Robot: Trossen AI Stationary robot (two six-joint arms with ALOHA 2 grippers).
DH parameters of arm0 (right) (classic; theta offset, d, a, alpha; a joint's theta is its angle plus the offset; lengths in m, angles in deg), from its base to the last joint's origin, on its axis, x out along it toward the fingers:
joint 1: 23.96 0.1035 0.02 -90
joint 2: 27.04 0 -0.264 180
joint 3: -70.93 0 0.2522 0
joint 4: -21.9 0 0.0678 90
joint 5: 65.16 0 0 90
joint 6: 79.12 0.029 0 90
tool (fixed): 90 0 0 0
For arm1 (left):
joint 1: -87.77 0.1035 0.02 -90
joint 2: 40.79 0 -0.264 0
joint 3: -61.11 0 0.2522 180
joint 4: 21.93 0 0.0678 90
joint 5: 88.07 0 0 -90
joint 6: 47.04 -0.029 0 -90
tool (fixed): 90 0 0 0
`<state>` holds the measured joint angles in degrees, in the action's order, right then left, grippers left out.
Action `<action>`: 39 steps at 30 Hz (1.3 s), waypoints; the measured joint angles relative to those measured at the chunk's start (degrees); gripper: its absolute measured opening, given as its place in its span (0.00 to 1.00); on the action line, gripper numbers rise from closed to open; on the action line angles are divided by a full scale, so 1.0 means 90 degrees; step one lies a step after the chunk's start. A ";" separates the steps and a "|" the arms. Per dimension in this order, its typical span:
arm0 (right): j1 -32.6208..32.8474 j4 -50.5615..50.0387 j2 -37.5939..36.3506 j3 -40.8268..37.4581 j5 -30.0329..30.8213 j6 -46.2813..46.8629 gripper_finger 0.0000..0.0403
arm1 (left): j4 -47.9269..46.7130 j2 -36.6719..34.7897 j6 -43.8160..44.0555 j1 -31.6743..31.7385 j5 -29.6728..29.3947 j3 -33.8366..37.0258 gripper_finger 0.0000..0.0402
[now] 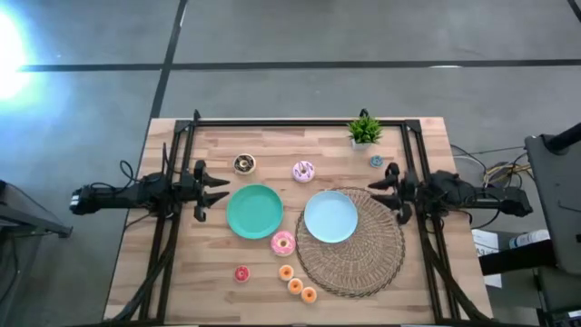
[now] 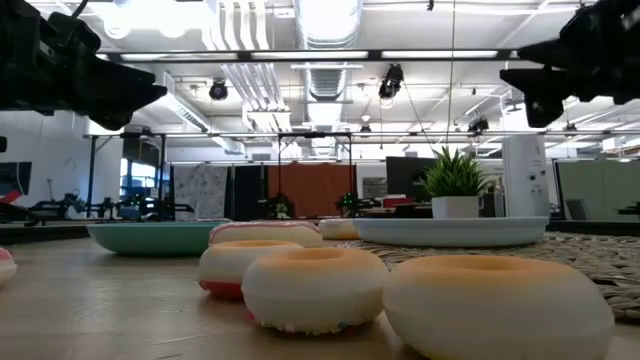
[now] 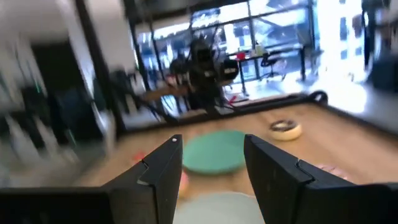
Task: Pick & Place donuts
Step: Put the small blue donut on the blue plate
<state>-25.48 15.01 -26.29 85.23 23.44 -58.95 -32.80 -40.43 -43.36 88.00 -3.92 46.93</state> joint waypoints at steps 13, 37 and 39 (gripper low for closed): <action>0.0000 0.0318 0.0092 -0.0002 0.1051 0.5491 0.41 | -0.0002 0.0000 0.0000 0.0000 0.0002 0.0000 0.34; -0.0074 -0.2281 0.3657 0.2107 0.2999 0.6357 0.41 | -0.0003 0.0000 0.0000 0.0000 0.0001 0.0000 0.34; -0.0109 -0.3886 0.4204 0.2798 0.2967 0.6492 0.41 | -0.0005 0.0000 0.0000 0.0000 0.0002 0.0001 0.34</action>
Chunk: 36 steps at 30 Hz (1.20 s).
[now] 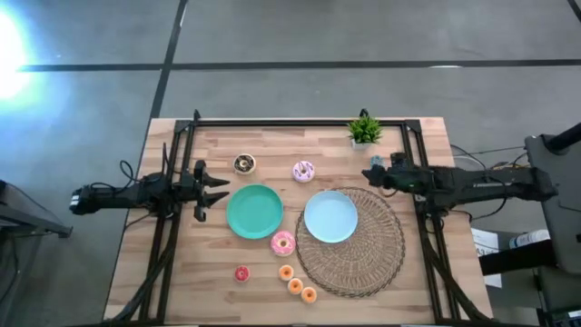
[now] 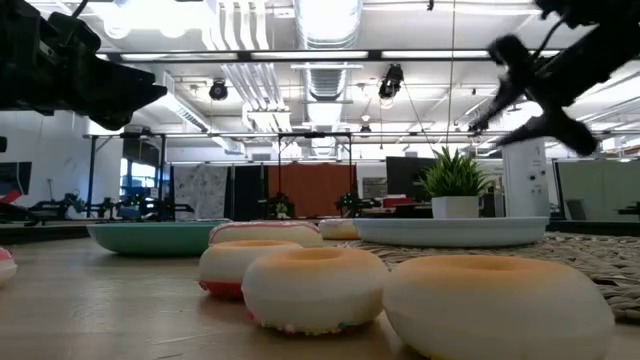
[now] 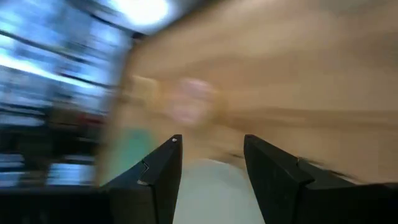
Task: Pick & Place donuts
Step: Put the small blue donut on the blue plate
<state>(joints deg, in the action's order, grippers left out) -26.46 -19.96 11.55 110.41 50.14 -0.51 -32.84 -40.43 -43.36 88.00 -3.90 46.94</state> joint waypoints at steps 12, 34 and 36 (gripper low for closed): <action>-0.0369 -0.2827 0.2748 0.2141 -0.0204 -0.2040 0.48 | -0.0002 0.0000 0.0000 0.0000 -0.0001 -0.0001 0.34; -0.2598 -0.2793 0.6200 0.2892 -0.0454 -0.6118 0.56 | -0.0015 0.0000 0.0000 0.0000 -0.0002 0.0000 0.34; -0.2676 -0.2761 0.6410 0.2871 -0.0459 -0.6236 0.55 | -0.0015 0.0000 0.0000 0.0000 -0.0002 0.0000 0.34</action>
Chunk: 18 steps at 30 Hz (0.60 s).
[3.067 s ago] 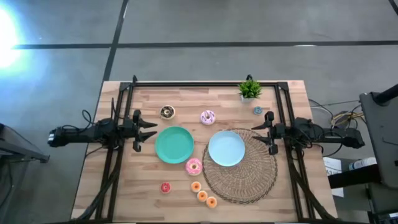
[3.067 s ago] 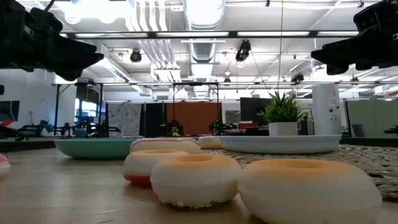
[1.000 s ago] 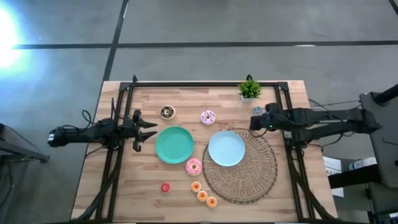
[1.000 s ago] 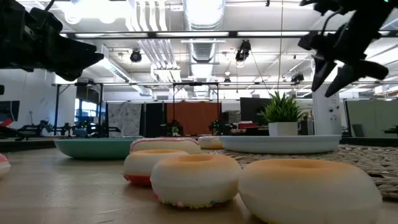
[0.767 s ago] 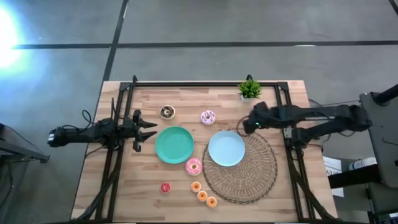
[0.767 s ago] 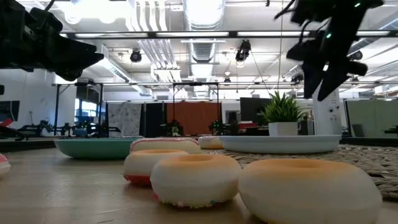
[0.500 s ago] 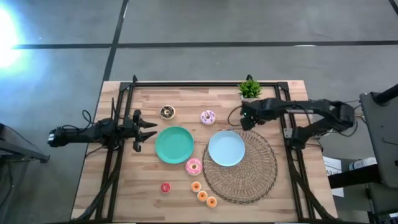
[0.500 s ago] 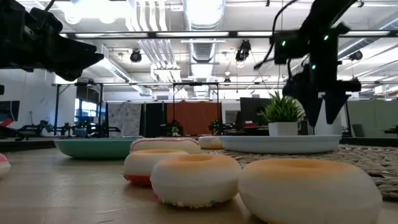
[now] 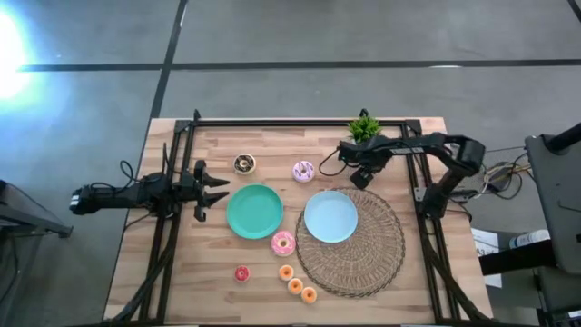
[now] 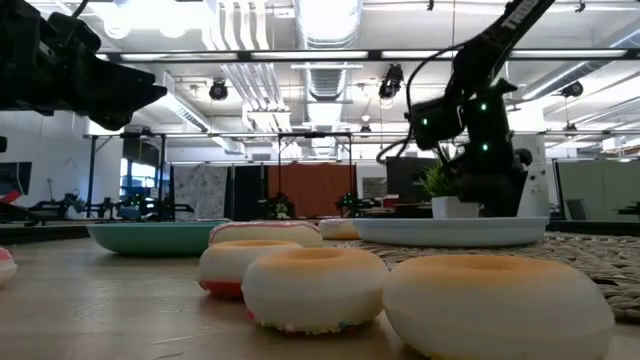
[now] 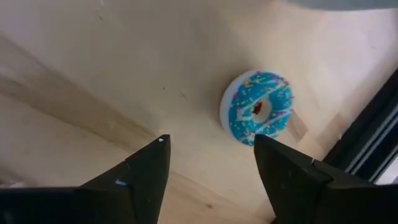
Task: Pick & Place donuts
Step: Put the small blue donut on the blue plate
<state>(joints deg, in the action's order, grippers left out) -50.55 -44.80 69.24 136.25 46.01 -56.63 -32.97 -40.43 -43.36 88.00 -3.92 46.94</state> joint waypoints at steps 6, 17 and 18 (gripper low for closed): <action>-0.0102 0.0025 0.0152 -0.0102 0.0013 -0.0093 0.52 | 0.0000 0.0000 0.0000 0.0000 0.0000 0.0000 0.34; -0.0323 0.0309 -0.0711 -0.0324 -0.0027 -0.0386 0.52 | -0.0030 0.0000 0.0000 0.0000 0.0002 -0.0001 0.34; -0.0367 0.0326 -0.0711 -0.0340 -0.0041 -0.0440 0.52 | -0.0032 0.0000 0.0000 0.0001 0.0002 -0.0002 0.34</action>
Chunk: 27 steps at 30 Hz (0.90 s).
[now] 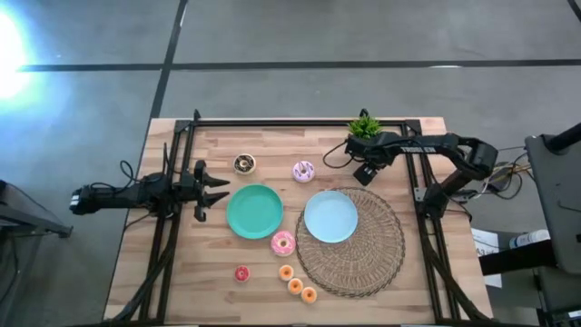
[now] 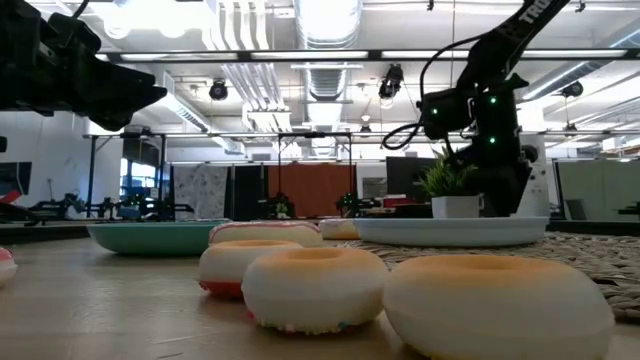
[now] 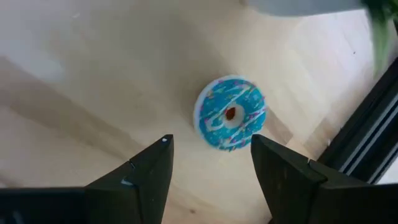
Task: Pick & Place donuts
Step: Put the small blue donut on the blue plate
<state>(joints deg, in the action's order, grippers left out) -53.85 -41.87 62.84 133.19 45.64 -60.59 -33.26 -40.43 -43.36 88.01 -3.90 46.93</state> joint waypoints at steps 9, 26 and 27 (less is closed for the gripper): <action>-0.0200 0.0394 0.0487 -0.0035 -0.0029 -0.0403 0.51 | 0.0004 0.0000 0.0000 -0.0001 0.0000 0.0001 0.34; -0.0587 0.0723 0.0615 -0.0100 -0.0459 -0.0815 0.09 | 0.0005 0.0000 0.0000 0.0000 0.0000 0.0002 0.34; -0.0587 0.0728 0.0619 -0.0100 -0.0443 -0.0829 0.06 | 0.0004 0.0000 0.0000 0.0001 0.0000 0.0000 0.34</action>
<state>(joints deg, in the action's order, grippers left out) -59.14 -35.32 68.42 132.29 41.65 -68.06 -33.22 -40.43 -43.36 88.02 -3.91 46.93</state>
